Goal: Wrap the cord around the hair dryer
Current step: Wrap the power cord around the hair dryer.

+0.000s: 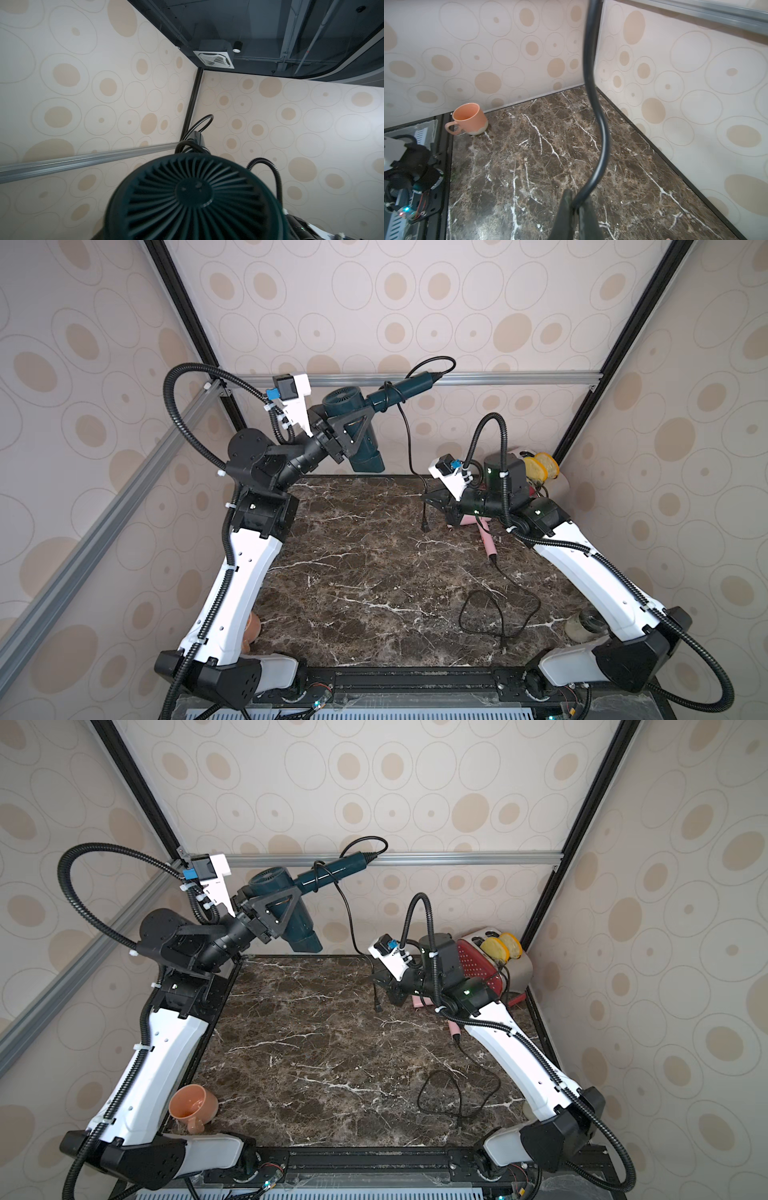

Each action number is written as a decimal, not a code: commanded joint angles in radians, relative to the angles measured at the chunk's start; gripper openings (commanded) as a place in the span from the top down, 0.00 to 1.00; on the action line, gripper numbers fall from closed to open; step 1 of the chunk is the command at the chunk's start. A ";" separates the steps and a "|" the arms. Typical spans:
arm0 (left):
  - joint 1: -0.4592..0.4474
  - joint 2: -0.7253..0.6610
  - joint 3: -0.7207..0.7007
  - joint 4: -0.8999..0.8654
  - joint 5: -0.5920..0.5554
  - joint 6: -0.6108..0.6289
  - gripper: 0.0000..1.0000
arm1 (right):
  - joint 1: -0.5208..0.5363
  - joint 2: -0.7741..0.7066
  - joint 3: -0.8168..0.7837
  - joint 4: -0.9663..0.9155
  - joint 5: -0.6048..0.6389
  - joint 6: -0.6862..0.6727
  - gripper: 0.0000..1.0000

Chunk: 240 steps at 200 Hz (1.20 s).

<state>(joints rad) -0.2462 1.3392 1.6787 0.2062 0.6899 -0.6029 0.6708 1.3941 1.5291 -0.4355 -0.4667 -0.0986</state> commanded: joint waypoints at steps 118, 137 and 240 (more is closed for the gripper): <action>0.037 0.057 -0.028 -0.463 -0.263 0.541 1.00 | 0.291 -0.023 0.349 -0.513 0.267 -0.171 1.00; 0.038 0.015 -0.092 -0.480 -0.284 0.558 1.00 | 0.310 0.012 0.479 -0.592 0.319 -0.206 1.00; -0.097 -0.126 -0.235 -0.830 0.063 0.695 1.00 | 0.266 0.325 1.025 -0.587 0.534 -0.555 1.00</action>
<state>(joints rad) -0.2913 1.2518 1.4643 -0.5034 0.6647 0.0196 0.9615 1.6695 2.4981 -1.0885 0.0147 -0.5125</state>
